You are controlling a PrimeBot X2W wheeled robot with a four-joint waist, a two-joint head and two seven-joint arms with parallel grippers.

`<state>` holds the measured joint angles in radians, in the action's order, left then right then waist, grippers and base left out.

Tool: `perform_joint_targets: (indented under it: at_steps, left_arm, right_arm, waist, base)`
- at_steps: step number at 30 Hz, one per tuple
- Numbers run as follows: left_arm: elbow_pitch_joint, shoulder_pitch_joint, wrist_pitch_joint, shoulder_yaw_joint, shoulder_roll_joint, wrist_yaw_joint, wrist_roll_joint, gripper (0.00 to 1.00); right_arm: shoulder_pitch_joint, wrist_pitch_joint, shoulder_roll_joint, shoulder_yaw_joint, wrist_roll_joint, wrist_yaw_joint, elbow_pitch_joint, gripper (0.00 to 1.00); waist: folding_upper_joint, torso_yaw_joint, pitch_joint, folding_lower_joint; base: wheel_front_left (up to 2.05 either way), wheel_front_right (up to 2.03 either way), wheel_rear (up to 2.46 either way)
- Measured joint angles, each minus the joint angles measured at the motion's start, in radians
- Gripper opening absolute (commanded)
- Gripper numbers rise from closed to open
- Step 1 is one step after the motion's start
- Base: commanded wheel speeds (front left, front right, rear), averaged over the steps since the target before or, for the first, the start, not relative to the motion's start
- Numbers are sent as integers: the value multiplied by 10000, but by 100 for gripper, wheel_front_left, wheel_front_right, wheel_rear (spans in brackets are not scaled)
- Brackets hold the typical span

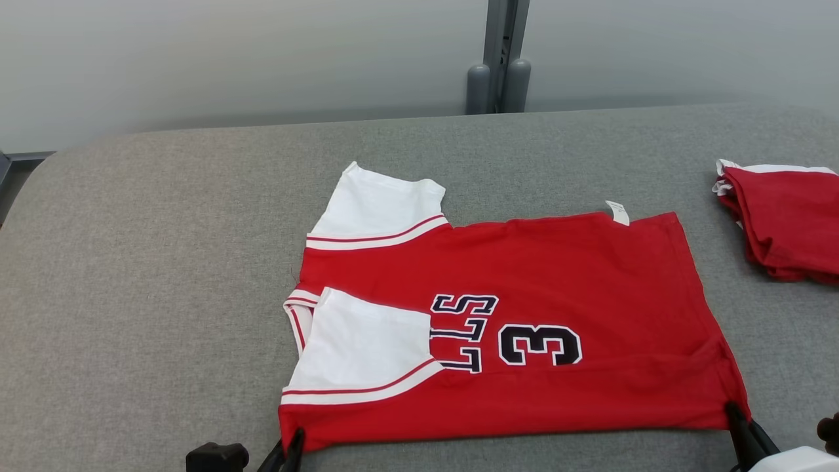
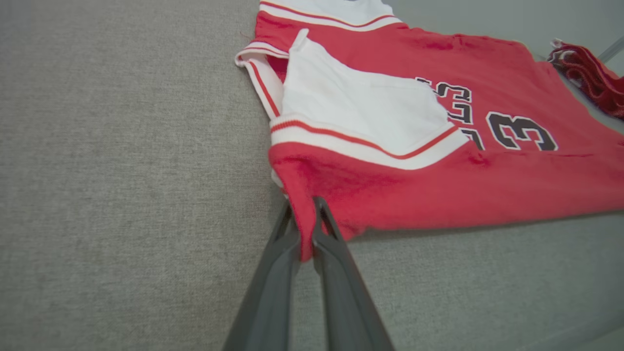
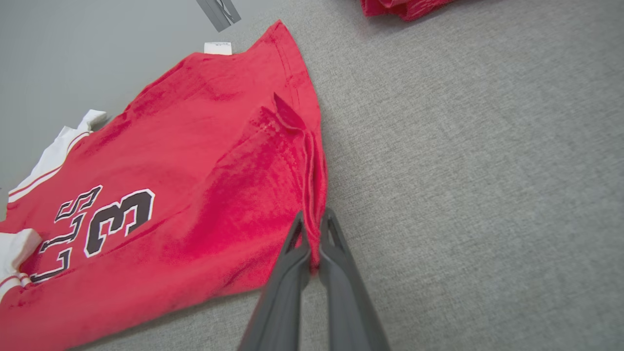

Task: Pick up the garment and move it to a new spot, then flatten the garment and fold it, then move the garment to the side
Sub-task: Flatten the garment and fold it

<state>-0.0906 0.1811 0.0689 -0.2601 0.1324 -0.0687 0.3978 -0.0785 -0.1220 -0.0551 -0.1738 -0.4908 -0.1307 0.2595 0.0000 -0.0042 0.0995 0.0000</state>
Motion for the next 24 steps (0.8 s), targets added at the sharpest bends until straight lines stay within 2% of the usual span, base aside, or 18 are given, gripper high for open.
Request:
perform_joint_targets:
  at_steps: [2,3,4,5,6,7,8,12,17,23,24]
  left_arm:
    - [-73,1,13,4,12,-31,2,0]
    - [-104,1,13,4,21,-33,2,0]
    - [-132,1,12,6,21,-40,8,3]
    - [-161,0,12,4,17,-42,27,32]
    - [-198,-2,12,0,19,-42,40,54]
    - [-224,-4,8,-4,21,-42,46,93]
    - [-251,-10,10,-4,23,-42,58,100]
    - [-291,-22,12,42,98,-69,92,100]
    - [-280,-244,113,194,502,-115,29,100]
    - [-236,-1350,395,224,1099,67,-316,100]
    - [-274,-2027,556,209,1269,222,-389,100]
  right_arm:
    - [-43,-10,23,-63,59,0,-44,0]
    - [-47,-10,36,-100,69,0,-44,9]
    - [-47,-10,48,-132,86,0,-42,33]
    - [-47,-10,52,-161,92,0,-38,53]
    - [-47,-10,54,-180,109,0,-27,100]
    - [-46,-8,56,-201,138,0,-6,100]
    - [-46,-6,56,-228,165,0,21,100]
    - [-52,86,61,-324,163,2,128,100]
    - [-67,270,61,-460,299,2,31,100]
    - [195,397,61,-485,698,2,-376,100]
    - [367,395,59,-372,851,2,-594,100]
  waist:
    - [0,-16,22,0]
    - [0,-26,28,0]
    - [0,-35,31,-1]
    - [0,-44,33,0]
    - [0,-53,33,0]
    - [0,-63,35,0]
    - [0,-71,38,0]
    - [0,-94,52,0]
    - [0,-142,97,0]
    - [0,-244,200,0]
    - [0,-320,273,0]
  base:
    - [0,0,0]
    - [0,0,0]
    - [0,0,0]
    - [0,0,0]
    - [0,0,0]
    - [0,0,0]
    - [0,0,0]
    - [0,0,0]
    - [0,0,0]
    - [0,0,0]
    - [0,0,0]
